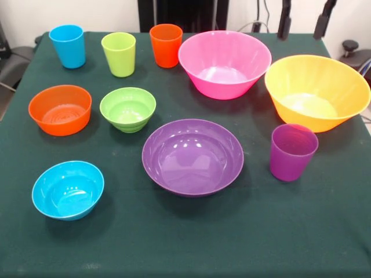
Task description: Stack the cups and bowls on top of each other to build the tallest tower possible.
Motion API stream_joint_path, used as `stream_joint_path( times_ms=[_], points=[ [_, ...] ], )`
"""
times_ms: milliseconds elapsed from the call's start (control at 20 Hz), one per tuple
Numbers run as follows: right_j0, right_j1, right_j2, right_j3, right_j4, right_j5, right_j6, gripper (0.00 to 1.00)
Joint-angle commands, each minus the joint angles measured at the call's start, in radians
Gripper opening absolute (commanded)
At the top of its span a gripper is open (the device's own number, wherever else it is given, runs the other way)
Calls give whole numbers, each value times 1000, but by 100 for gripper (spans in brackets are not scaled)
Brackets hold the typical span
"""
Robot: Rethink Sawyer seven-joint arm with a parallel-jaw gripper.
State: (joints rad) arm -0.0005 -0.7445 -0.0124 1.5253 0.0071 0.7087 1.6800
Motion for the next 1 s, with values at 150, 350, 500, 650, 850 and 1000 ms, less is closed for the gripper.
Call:
stream_joint_path(
  times_ms=[150, 350, 500, 650, 850, 1000],
  points=[
    [-71, 196, 54, -93, 6, 15, 104, 100],
    [-104, 172, 62, -79, 1, 56, 61, 100],
    [-158, 146, 73, -52, -19, 81, -11, 100],
    [-205, 104, 73, -7, -44, 93, -69, 100],
    [-234, 51, 71, 22, -66, 126, -102, 100],
    [-252, 14, 66, 36, -84, 153, -121, 100]
  ],
)
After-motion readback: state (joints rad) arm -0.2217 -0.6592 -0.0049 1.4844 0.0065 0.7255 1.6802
